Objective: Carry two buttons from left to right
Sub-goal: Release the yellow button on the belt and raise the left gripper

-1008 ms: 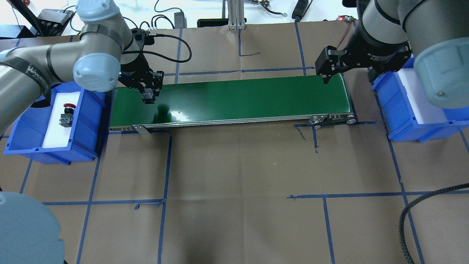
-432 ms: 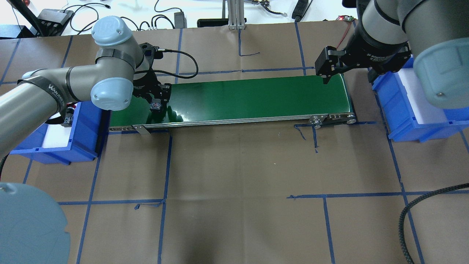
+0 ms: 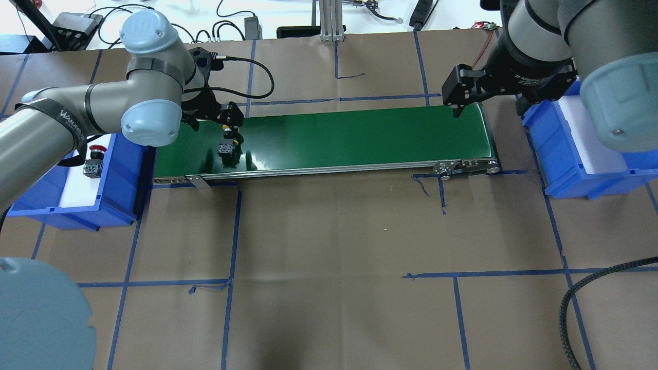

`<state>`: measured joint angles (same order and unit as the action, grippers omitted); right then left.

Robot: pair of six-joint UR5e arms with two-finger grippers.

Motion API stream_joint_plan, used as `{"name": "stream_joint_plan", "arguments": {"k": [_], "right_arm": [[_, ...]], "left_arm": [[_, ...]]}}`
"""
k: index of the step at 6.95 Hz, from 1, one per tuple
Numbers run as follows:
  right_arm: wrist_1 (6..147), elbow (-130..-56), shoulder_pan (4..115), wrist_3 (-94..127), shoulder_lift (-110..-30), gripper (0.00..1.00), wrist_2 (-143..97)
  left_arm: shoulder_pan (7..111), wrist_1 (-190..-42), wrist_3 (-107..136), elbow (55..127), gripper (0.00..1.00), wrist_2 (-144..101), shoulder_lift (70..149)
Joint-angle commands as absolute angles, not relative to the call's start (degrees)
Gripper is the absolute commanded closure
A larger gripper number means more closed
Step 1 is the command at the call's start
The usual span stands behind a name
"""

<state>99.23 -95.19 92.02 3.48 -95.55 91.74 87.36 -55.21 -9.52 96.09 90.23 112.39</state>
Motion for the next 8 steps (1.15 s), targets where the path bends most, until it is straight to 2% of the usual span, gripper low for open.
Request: {"name": "stream_joint_plan", "arguments": {"k": [1,4,6,8], "right_arm": [[99.2,-95.0,92.0,3.5,-95.6,0.00,91.8],[99.2,-95.1,92.0,3.5,-95.6,0.00,91.8],[99.2,-95.1,92.0,3.5,-95.5,0.00,91.7],[99.2,-95.1,92.0,3.5,-95.5,0.00,91.7]], "left_arm": [[87.0,-61.9,-9.5,92.3,0.00,90.3,109.4],[87.0,-81.6,-9.5,82.9,0.00,90.4,104.9],[84.5,-83.1,-10.3,81.7,0.00,90.4,104.6],[76.9,-83.1,-17.3,81.5,0.00,90.3,104.5]]}}
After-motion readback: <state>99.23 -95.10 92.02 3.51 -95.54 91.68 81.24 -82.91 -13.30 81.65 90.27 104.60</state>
